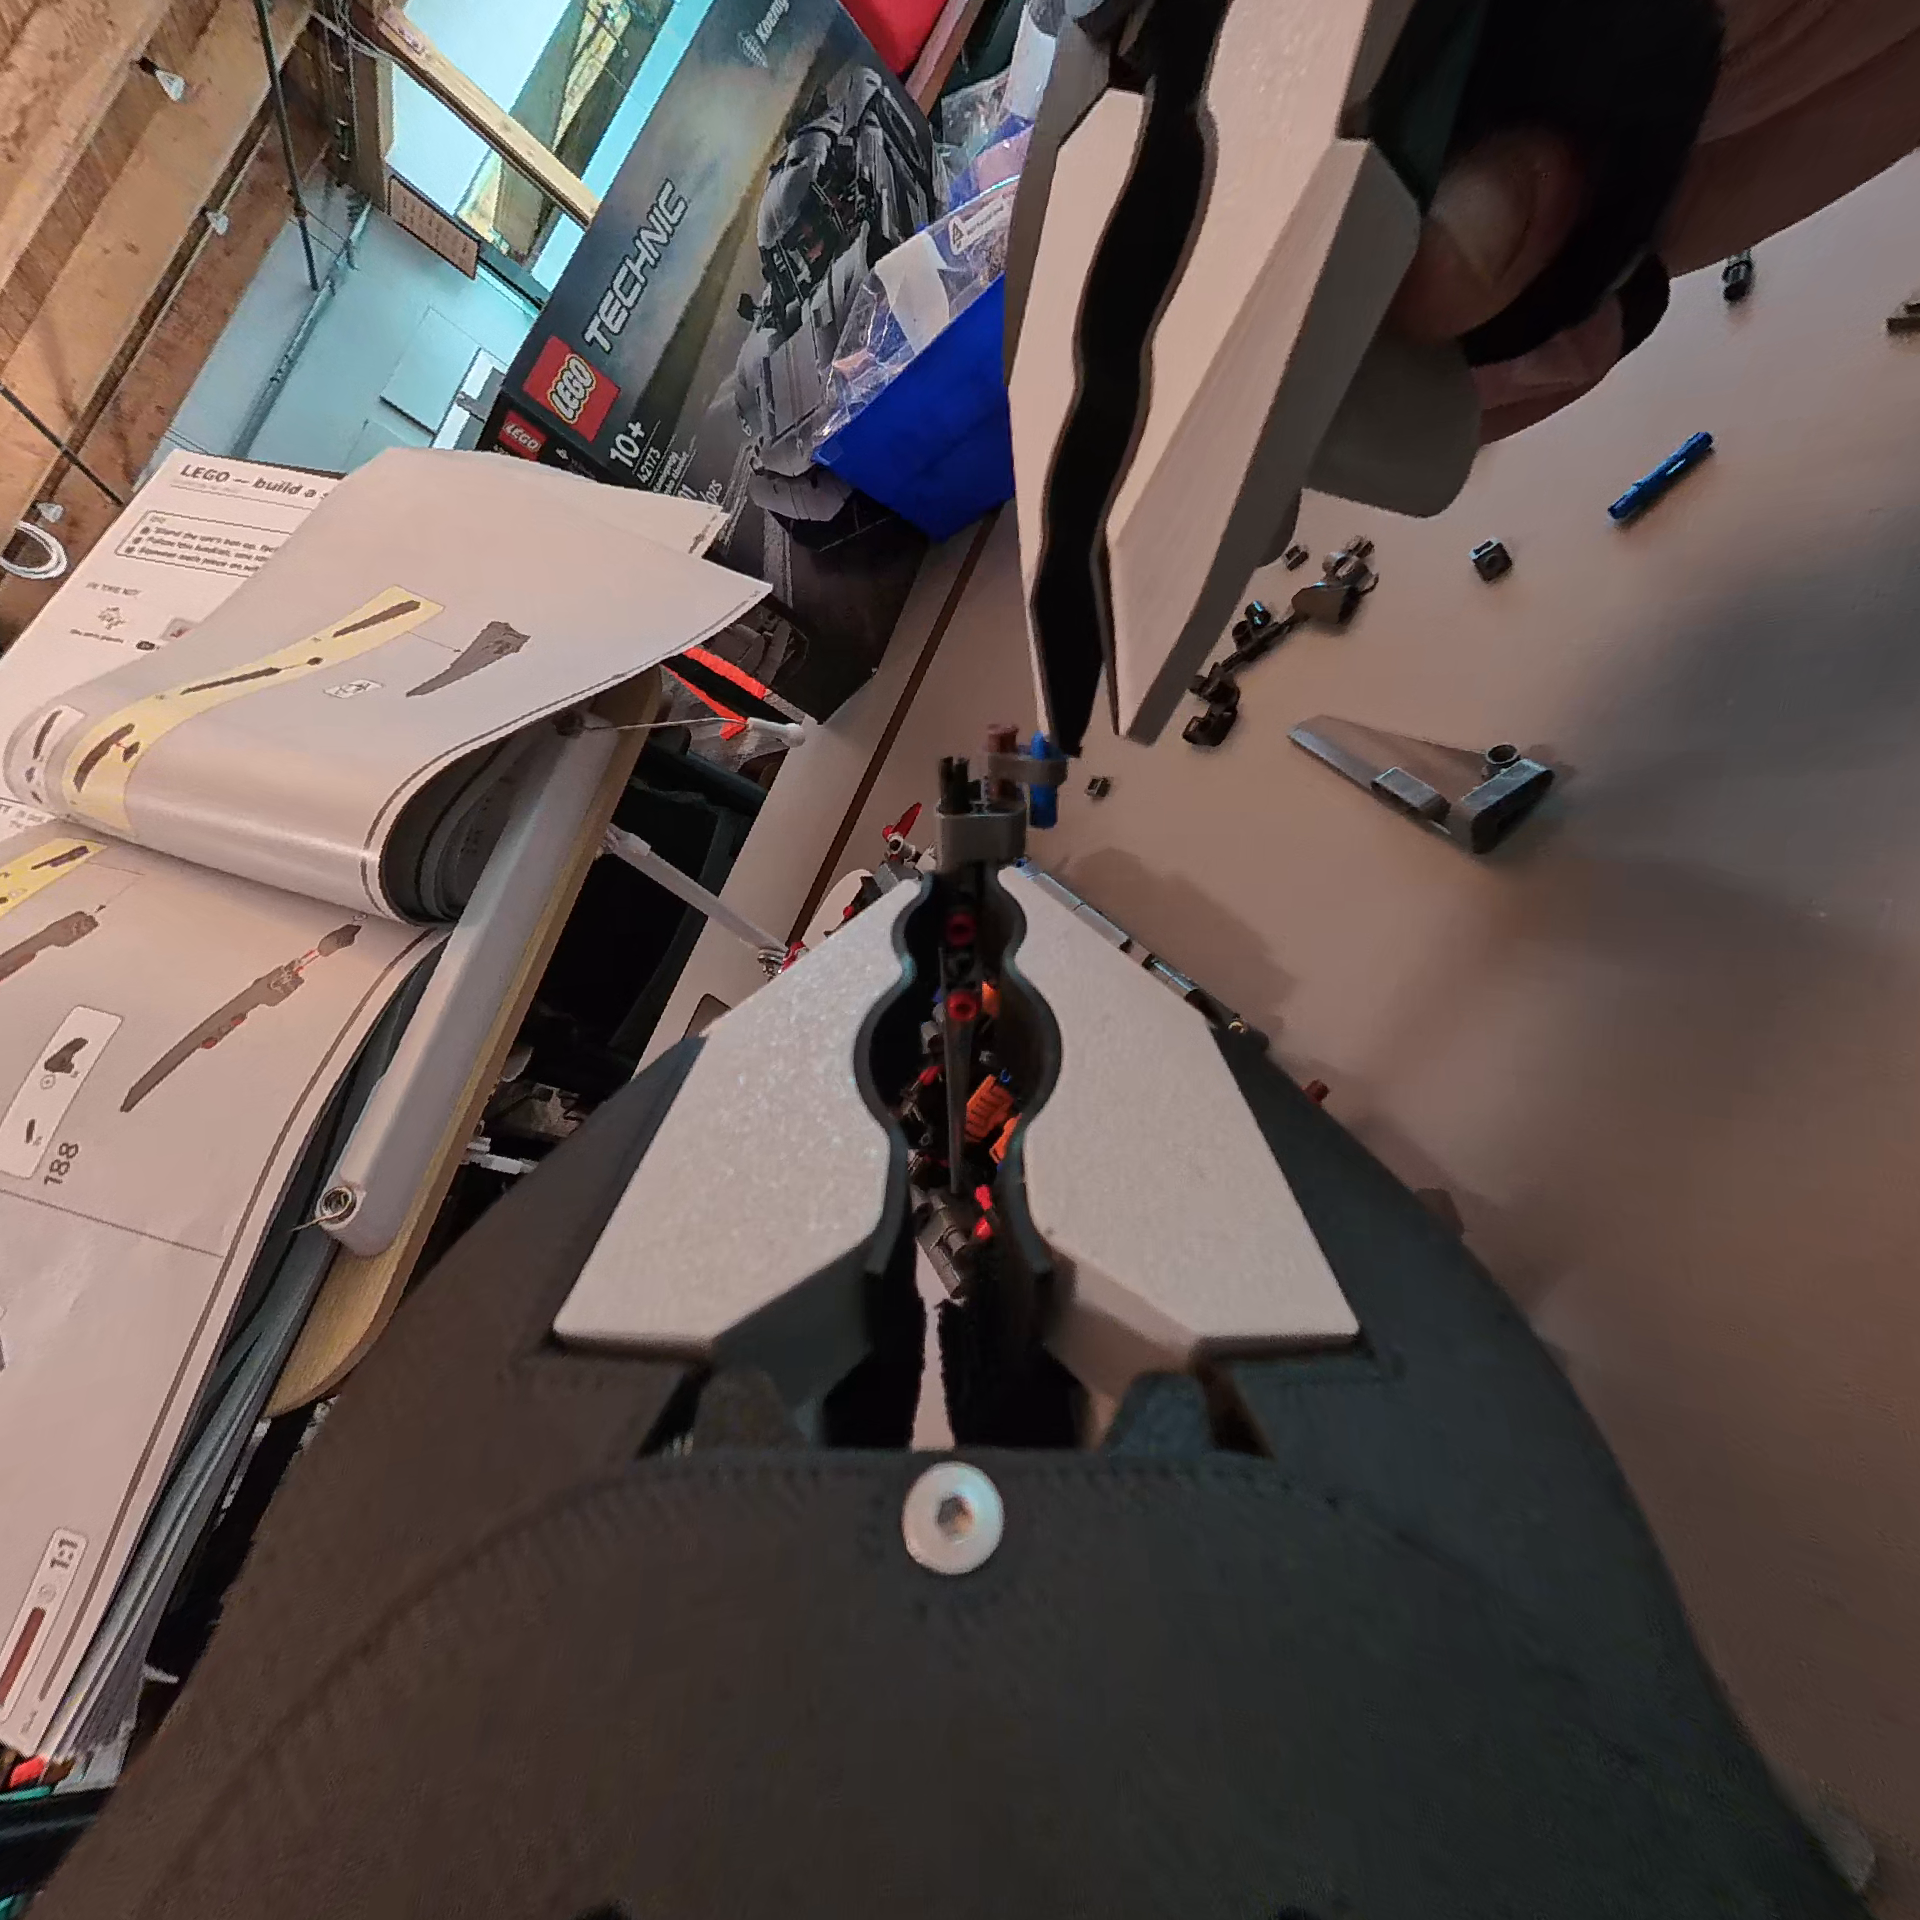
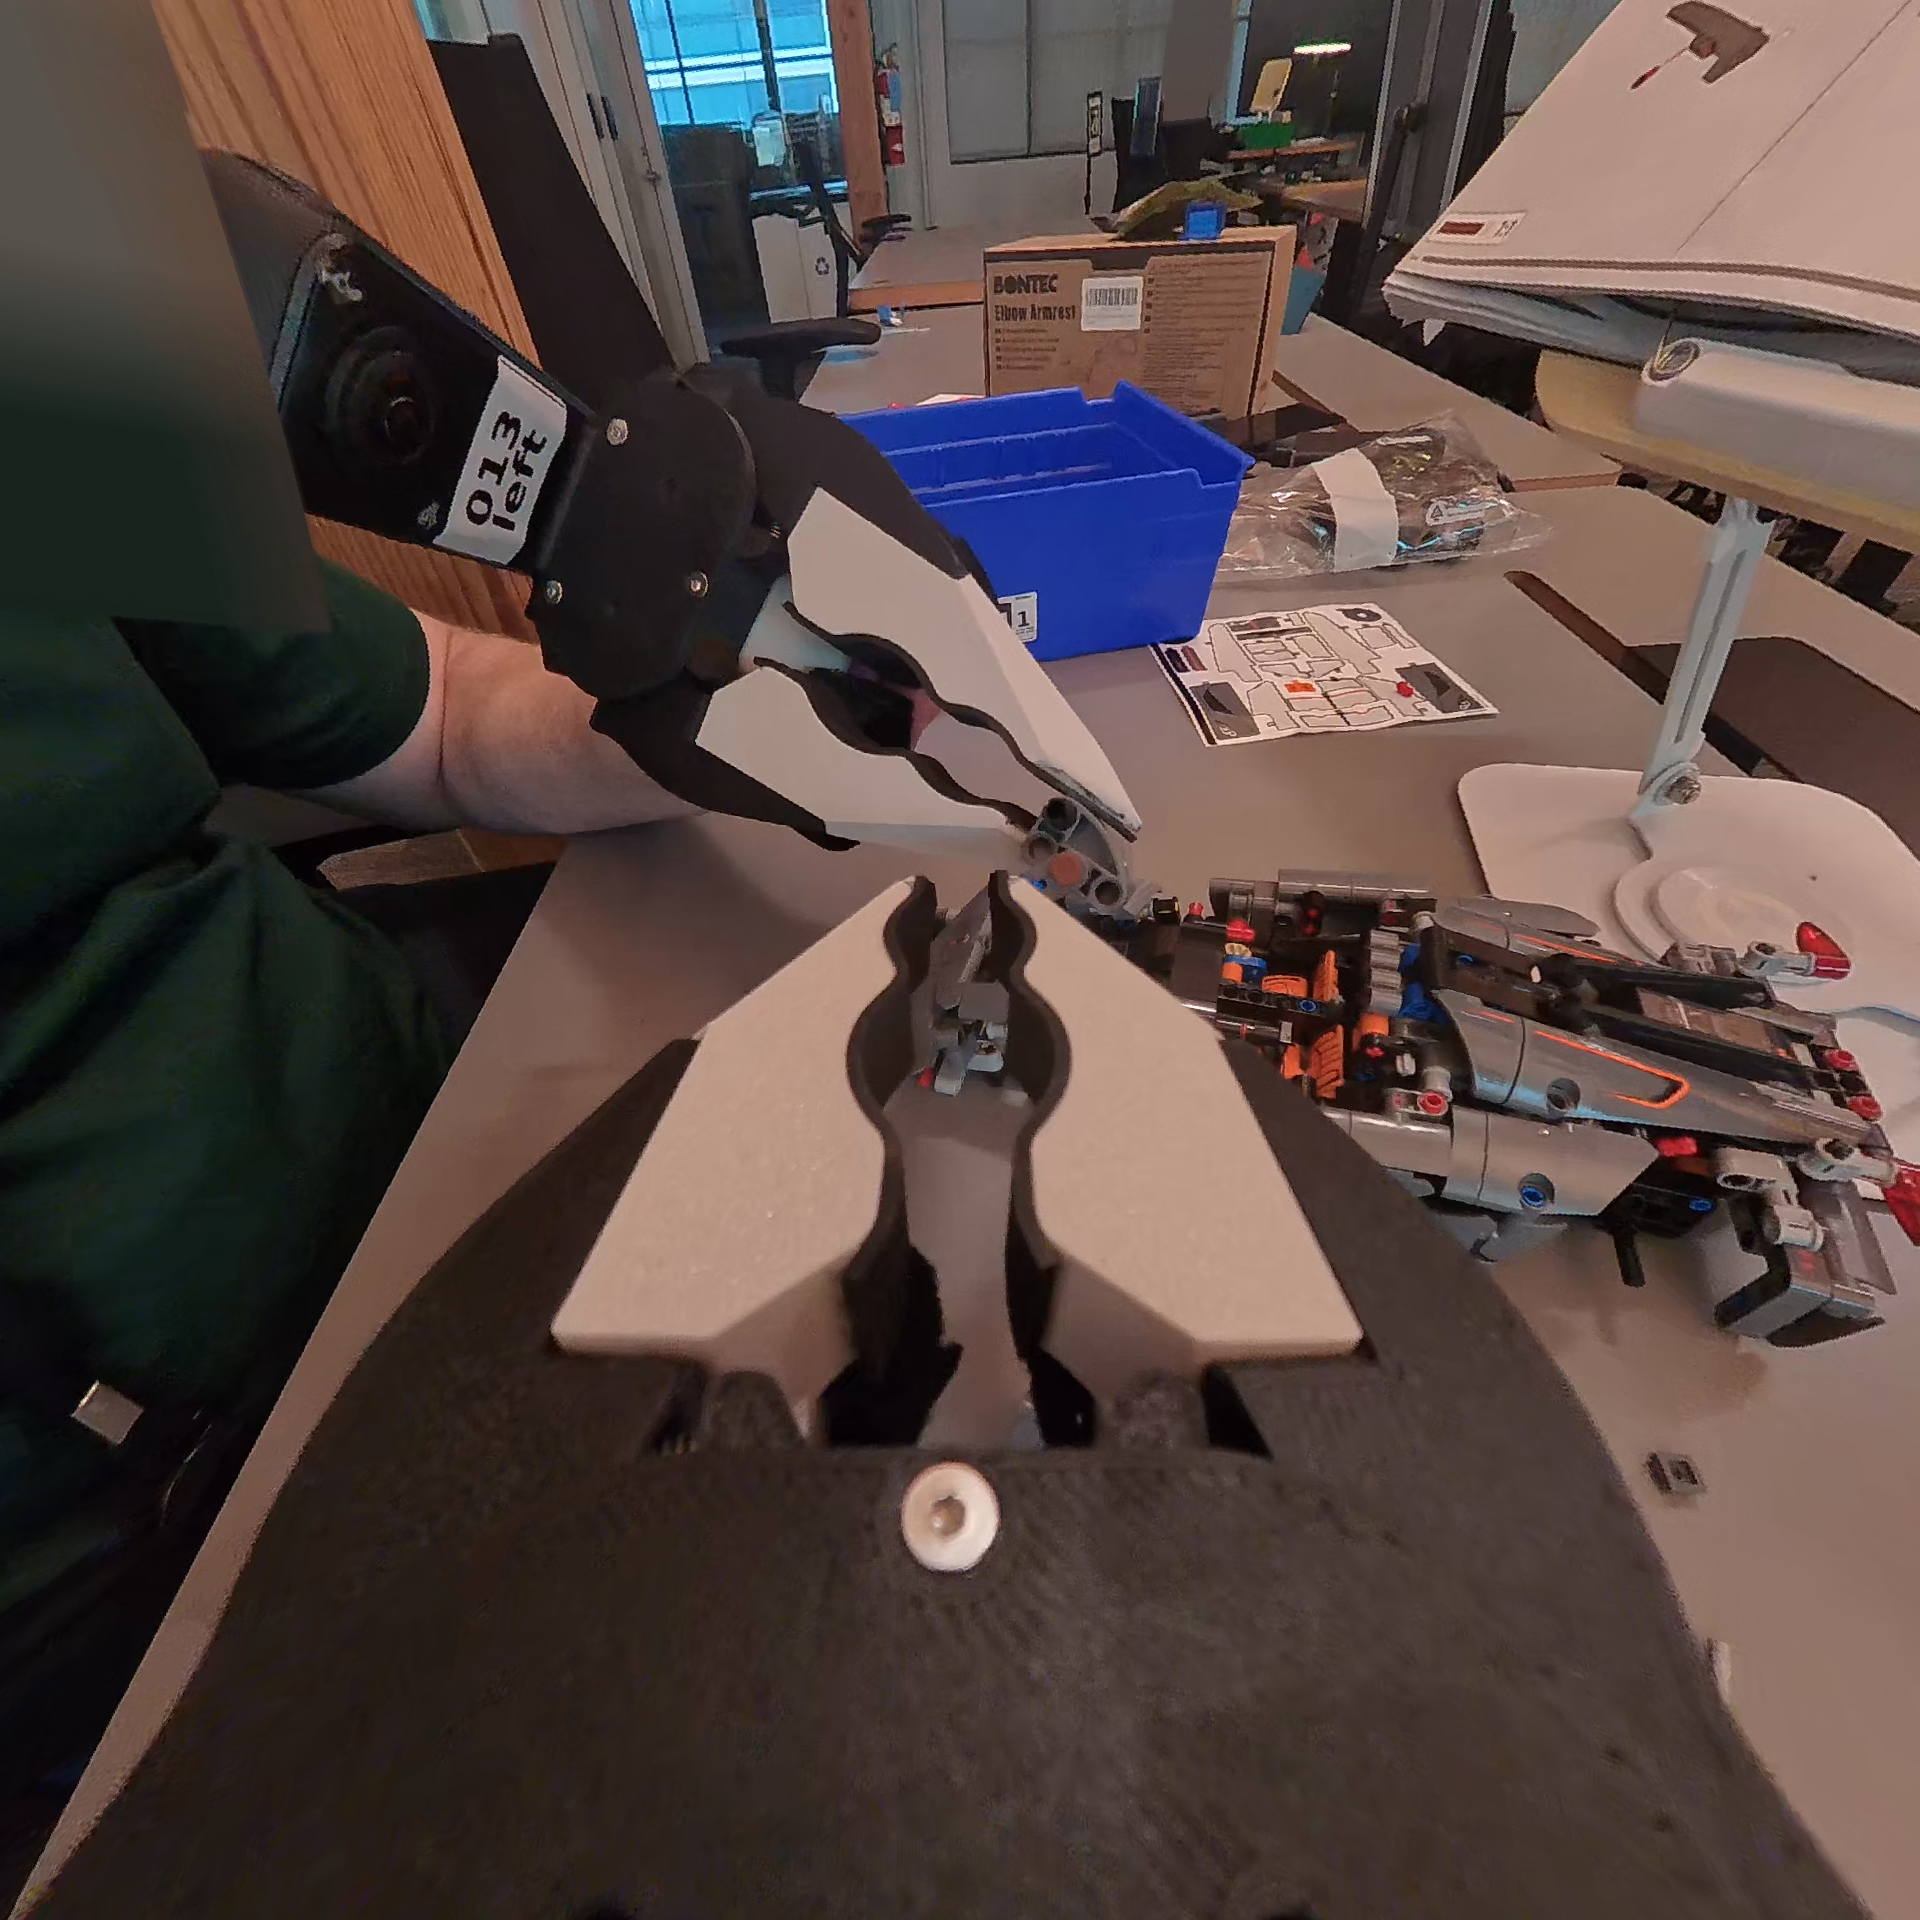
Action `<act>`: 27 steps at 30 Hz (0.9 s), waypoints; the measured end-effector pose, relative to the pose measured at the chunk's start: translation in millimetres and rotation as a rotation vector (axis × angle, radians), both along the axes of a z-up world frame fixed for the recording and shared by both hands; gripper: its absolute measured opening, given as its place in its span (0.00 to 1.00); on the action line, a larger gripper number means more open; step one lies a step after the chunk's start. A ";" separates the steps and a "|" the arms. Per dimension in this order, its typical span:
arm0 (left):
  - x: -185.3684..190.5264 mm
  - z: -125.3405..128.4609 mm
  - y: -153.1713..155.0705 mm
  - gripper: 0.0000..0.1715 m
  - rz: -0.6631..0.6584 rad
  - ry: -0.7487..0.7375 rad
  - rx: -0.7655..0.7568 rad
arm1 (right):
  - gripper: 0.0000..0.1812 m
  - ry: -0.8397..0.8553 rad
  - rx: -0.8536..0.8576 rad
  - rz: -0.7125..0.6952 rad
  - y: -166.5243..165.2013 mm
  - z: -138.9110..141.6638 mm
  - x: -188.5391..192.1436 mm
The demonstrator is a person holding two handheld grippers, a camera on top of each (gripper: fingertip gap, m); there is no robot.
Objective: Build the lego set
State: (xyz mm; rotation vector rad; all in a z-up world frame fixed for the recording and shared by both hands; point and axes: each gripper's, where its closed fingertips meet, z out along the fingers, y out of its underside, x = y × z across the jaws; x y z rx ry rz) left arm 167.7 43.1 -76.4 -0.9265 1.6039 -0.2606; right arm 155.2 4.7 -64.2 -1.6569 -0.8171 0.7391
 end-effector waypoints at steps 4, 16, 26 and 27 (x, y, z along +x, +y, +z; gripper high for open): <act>0.0 -0.2 0.1 0.03 0.000 0.000 -0.001 | 0.04 -0.017 0.016 -0.007 -0.3 0.1 2.0; 0.8 -3.8 -3.8 0.03 -0.020 0.021 0.004 | 0.12 -0.328 0.232 -0.127 8.6 -11.7 7.3; 2.1 -9.7 -5.8 0.03 -0.026 0.050 0.019 | 0.04 -0.405 0.216 -0.148 10.3 -20.8 12.7; 2.2 -9.9 -5.8 0.03 -0.027 0.049 0.018 | 0.04 -0.399 0.206 -0.146 10.1 -21.3 12.4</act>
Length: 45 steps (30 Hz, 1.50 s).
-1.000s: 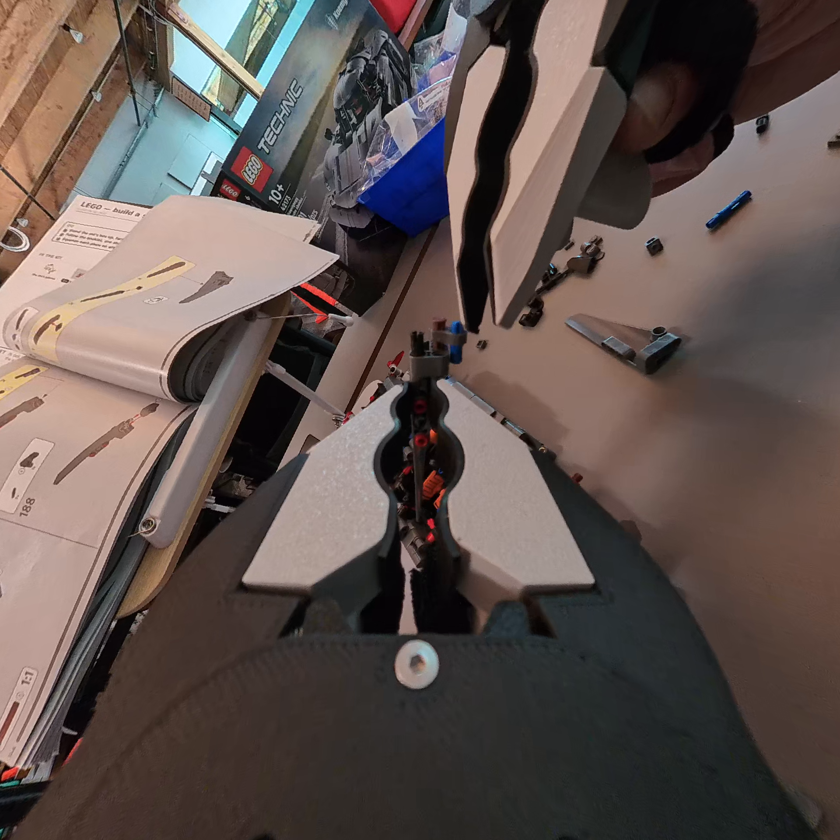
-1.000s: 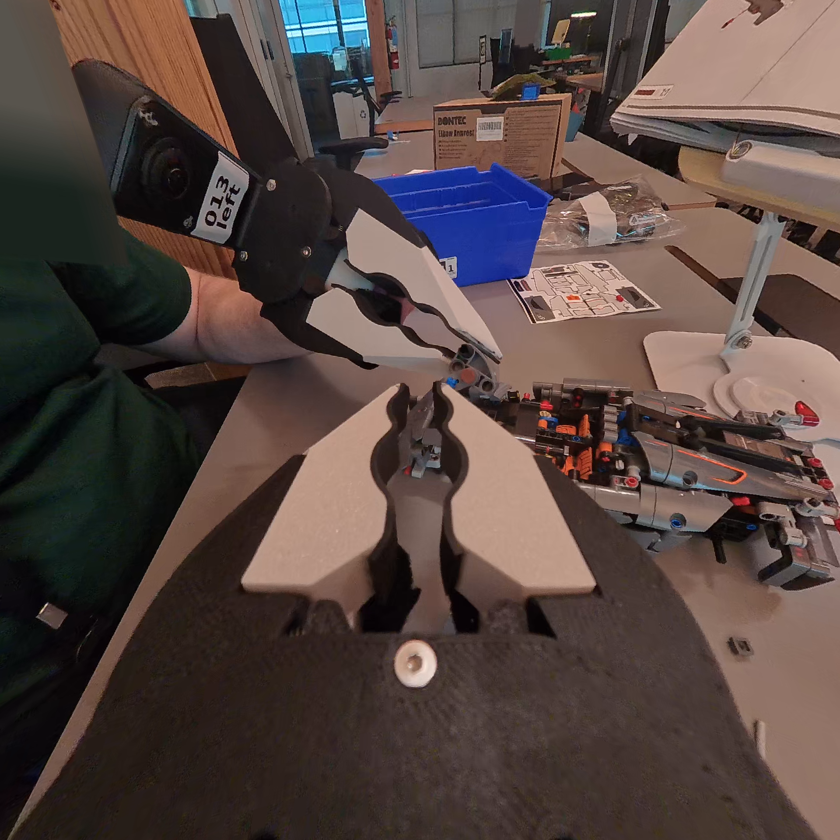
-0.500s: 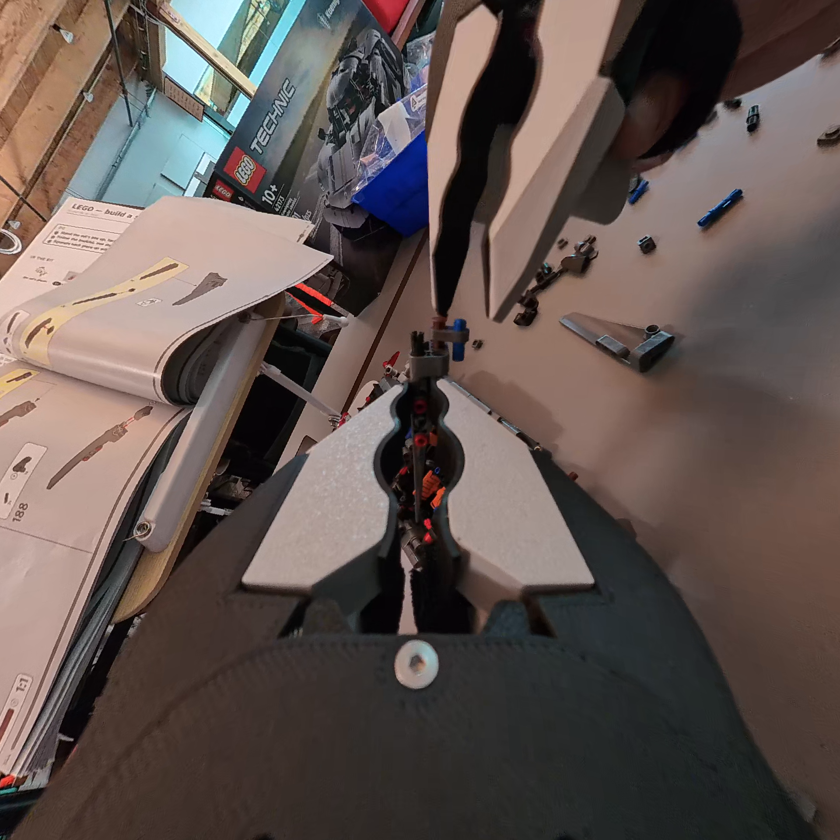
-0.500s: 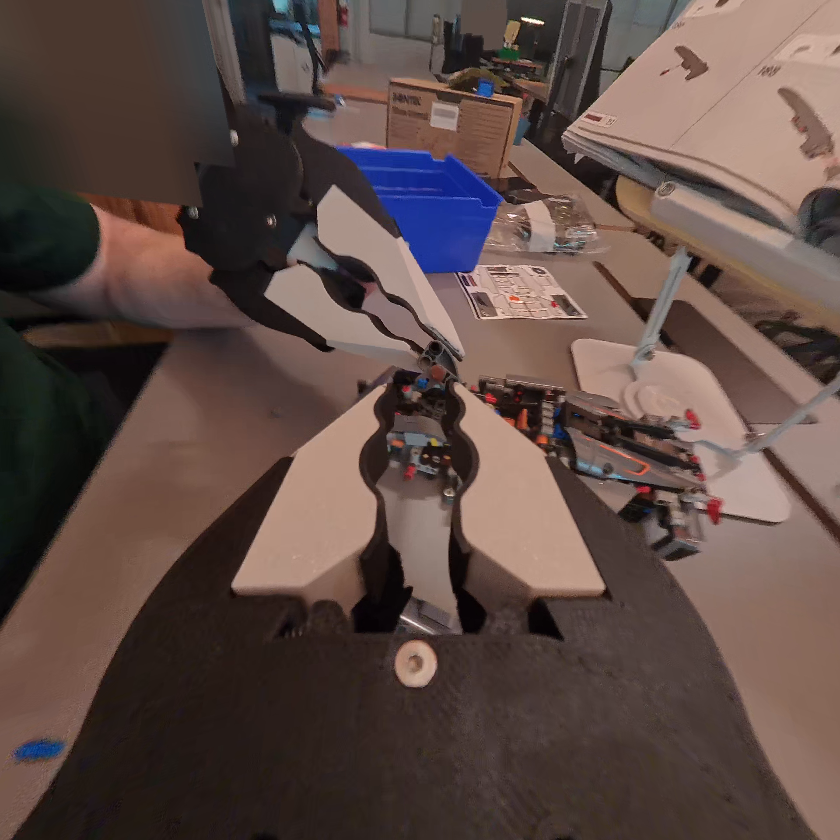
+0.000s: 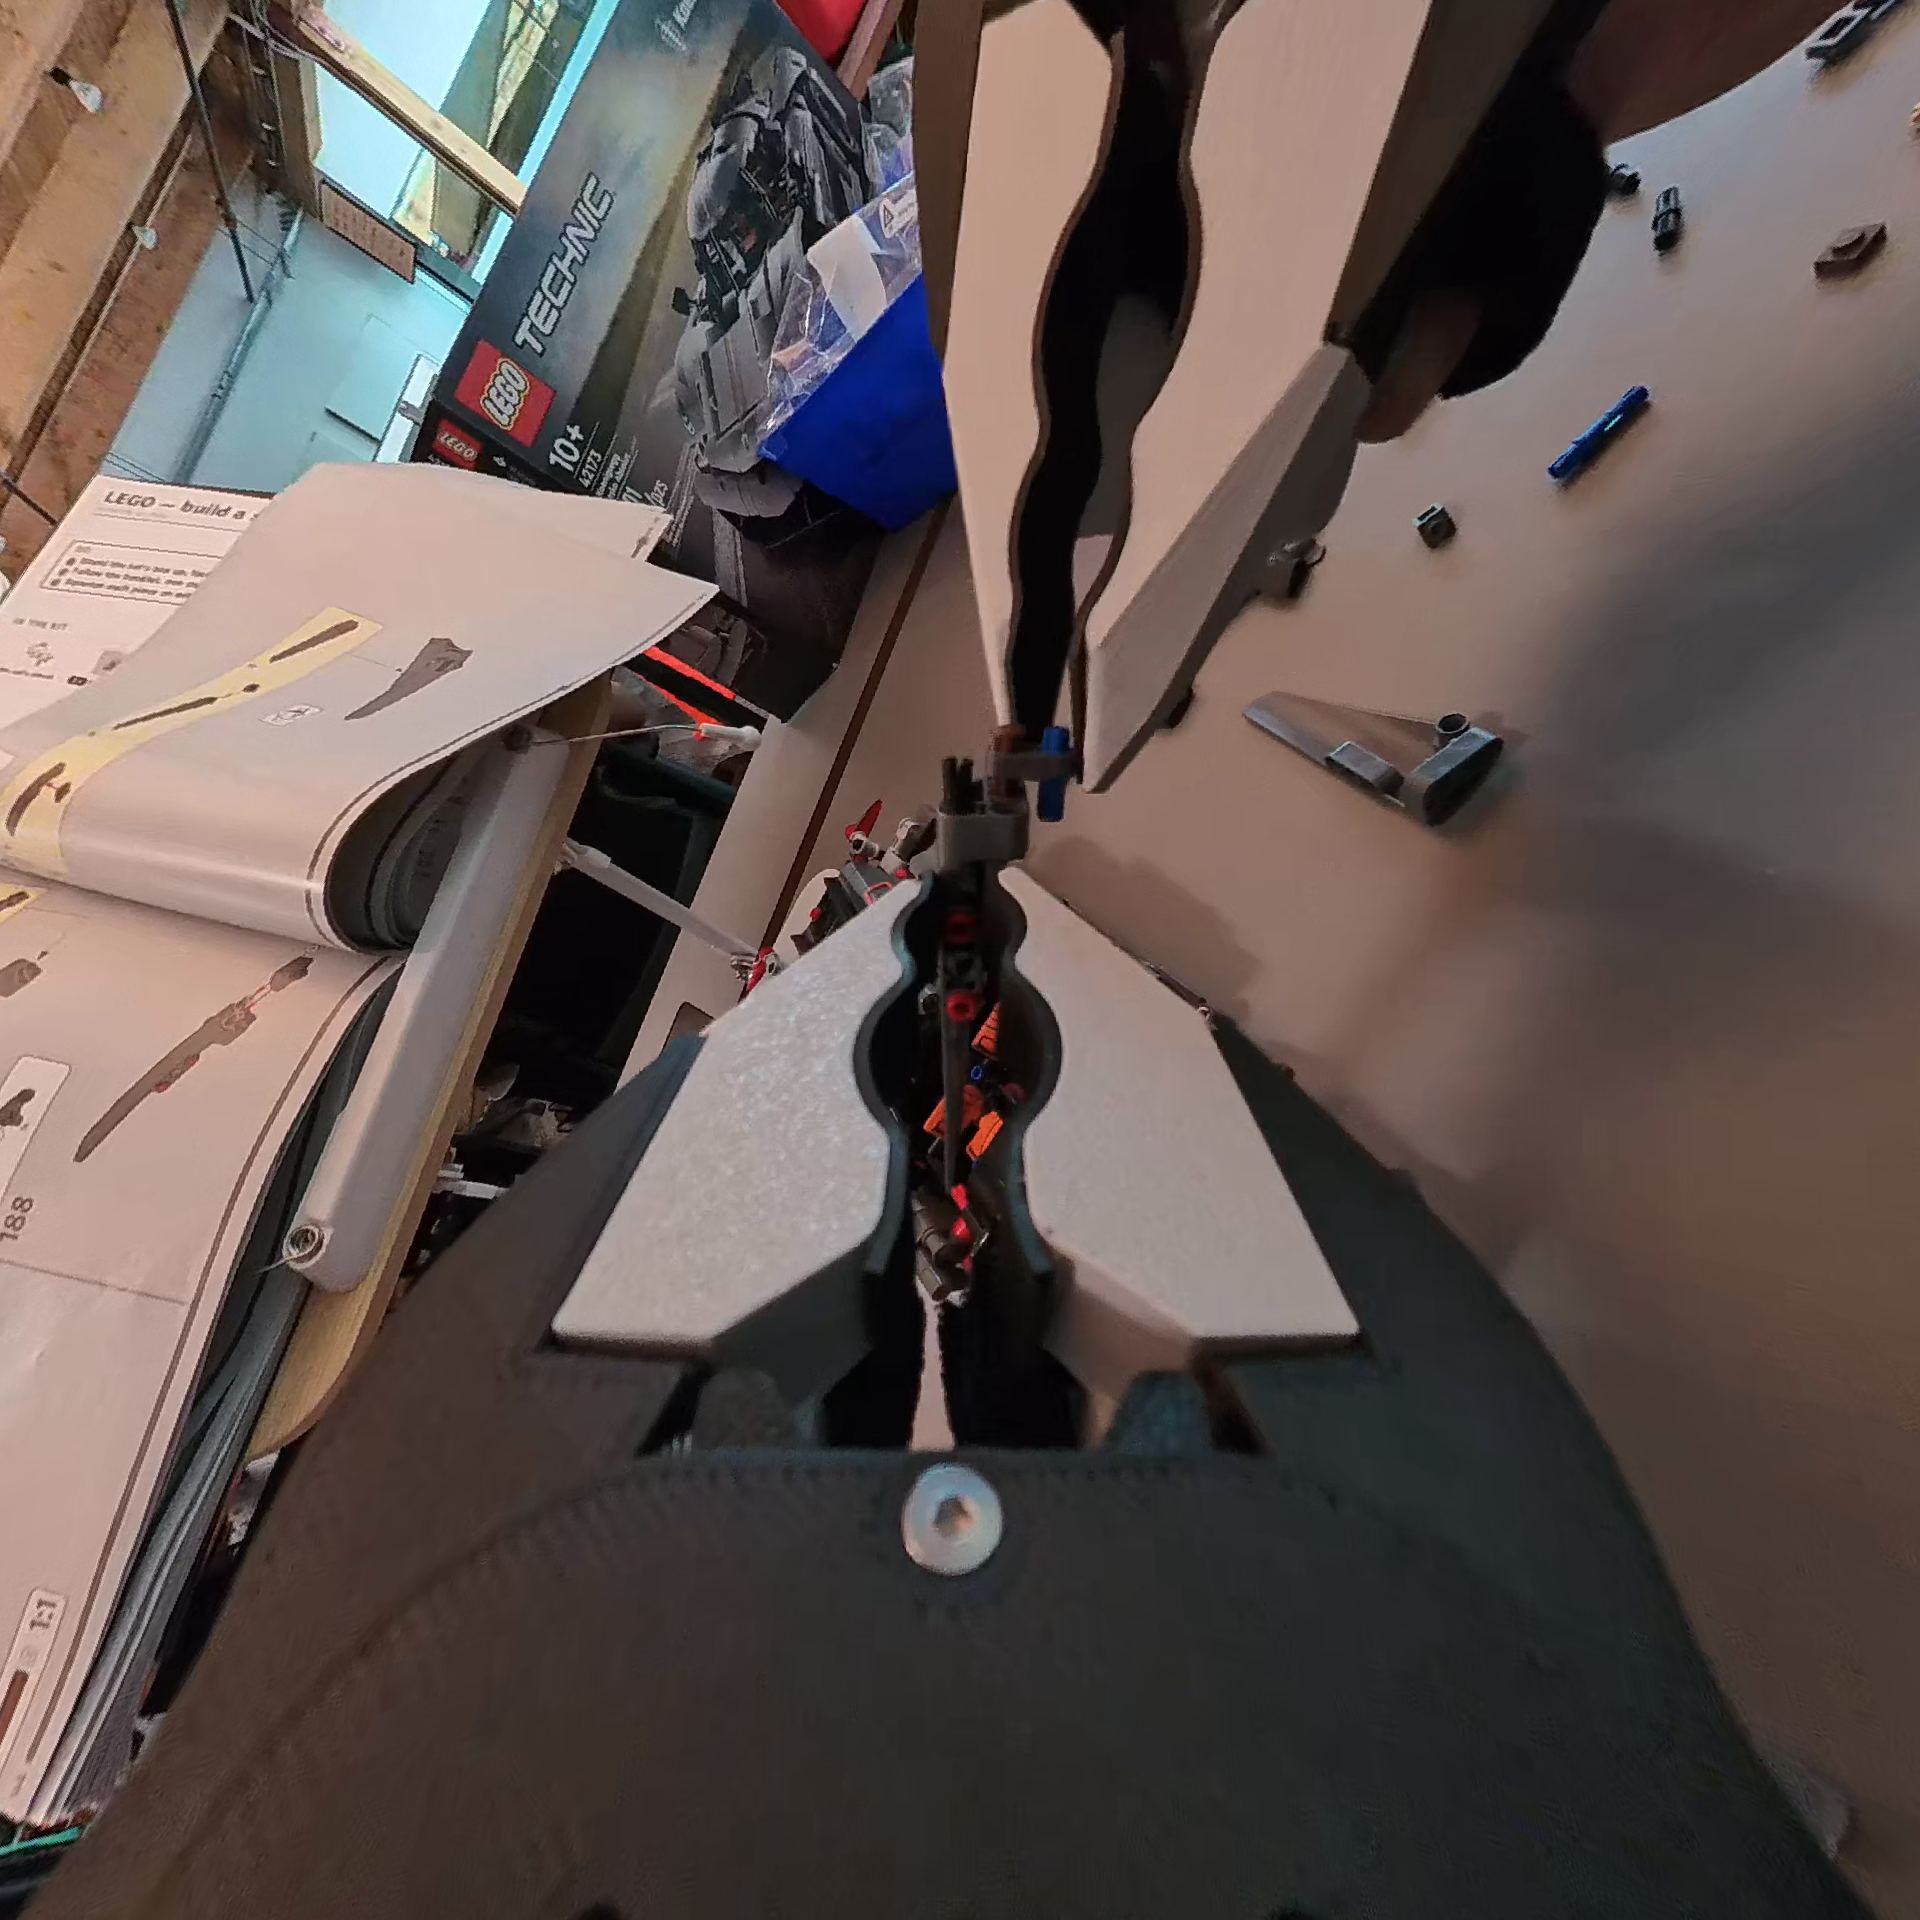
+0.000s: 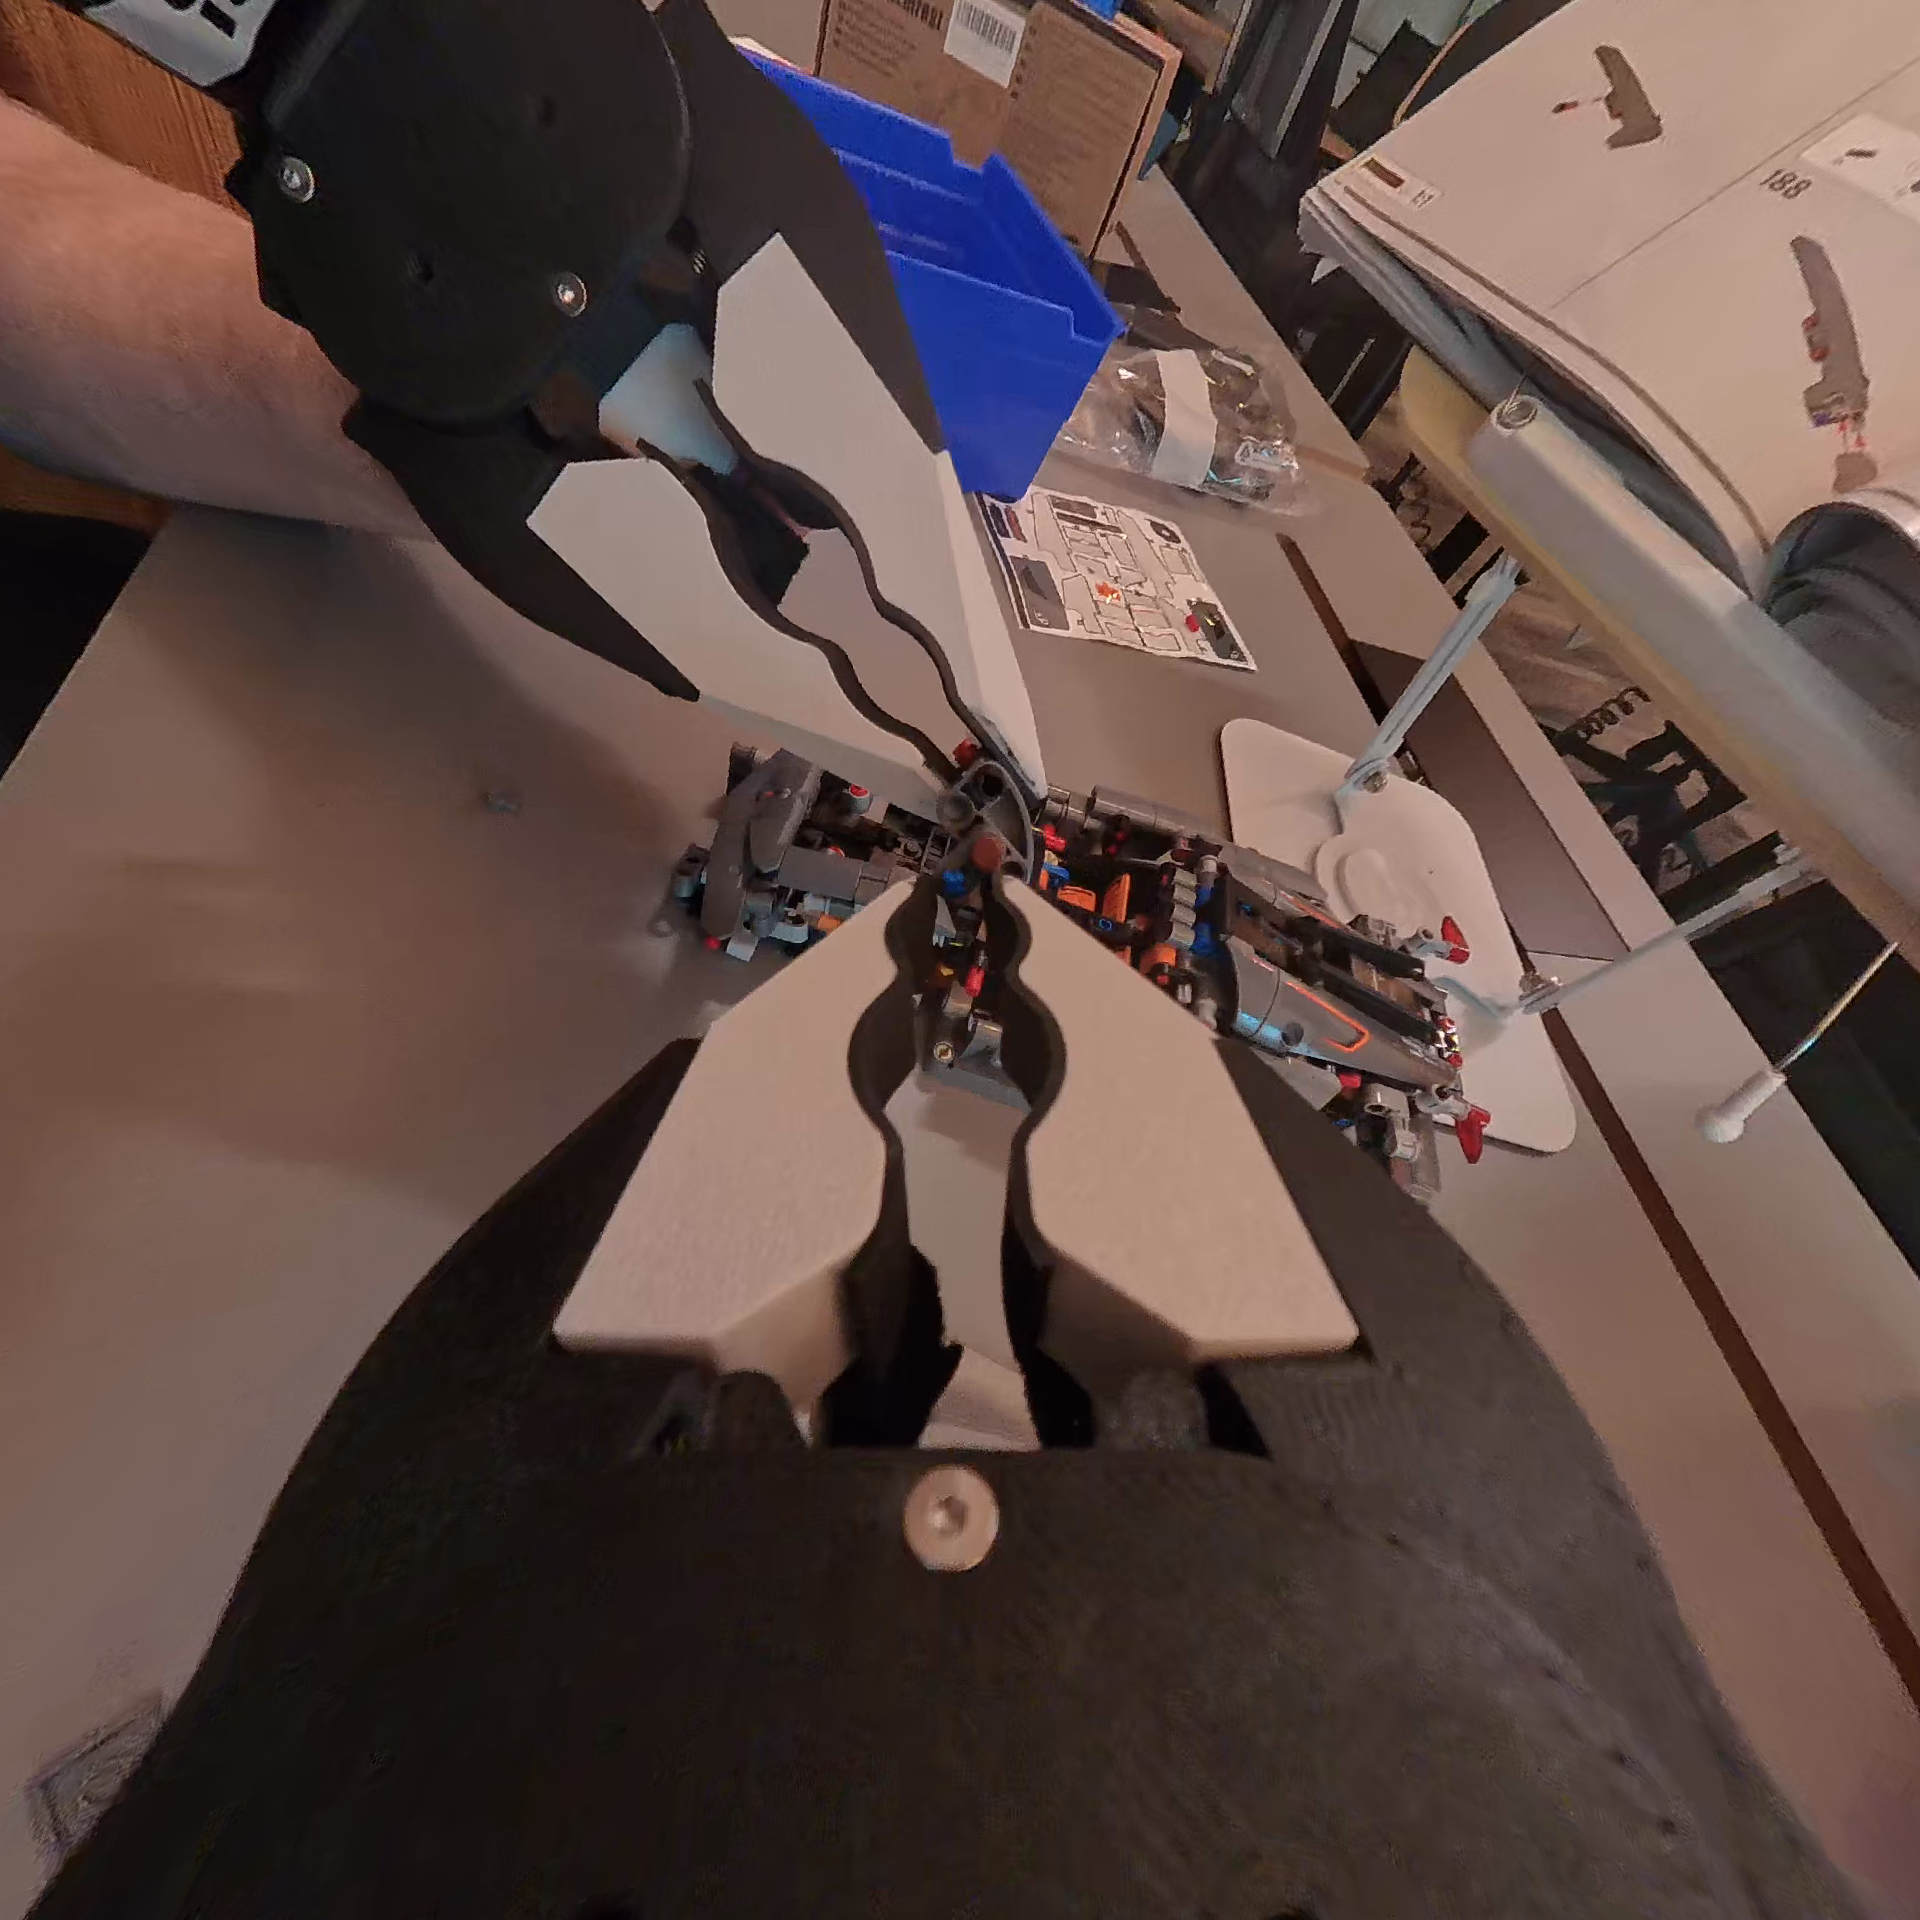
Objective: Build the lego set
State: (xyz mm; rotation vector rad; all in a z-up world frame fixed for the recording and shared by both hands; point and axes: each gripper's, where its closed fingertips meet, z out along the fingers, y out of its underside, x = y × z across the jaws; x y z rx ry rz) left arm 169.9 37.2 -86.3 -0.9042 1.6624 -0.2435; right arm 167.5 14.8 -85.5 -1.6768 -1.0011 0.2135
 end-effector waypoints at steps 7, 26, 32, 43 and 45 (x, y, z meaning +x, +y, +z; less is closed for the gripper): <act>-0.1 0.8 -1.3 0.03 -0.009 -0.003 -0.005 | 0.04 -0.022 0.033 0.001 -1.0 2.7 -0.7; 0.0 -3.7 -2.0 0.03 -0.018 0.021 0.008 | 0.00 -0.110 0.025 0.006 -4.3 -4.2 -2.3; -0.7 -2.5 -0.4 0.03 -0.011 0.016 0.004 | 0.01 -0.082 0.023 0.003 -3.0 -2.5 -4.4; -2.5 -0.3 3.9 0.03 -0.002 0.006 -0.022 | 0.06 -0.139 0.121 -0.054 4.8 1.5 -4.6; -2.6 -0.1 3.7 0.03 0.000 0.007 -0.017 | 0.05 -0.150 0.134 -0.070 6.2 2.5 -3.5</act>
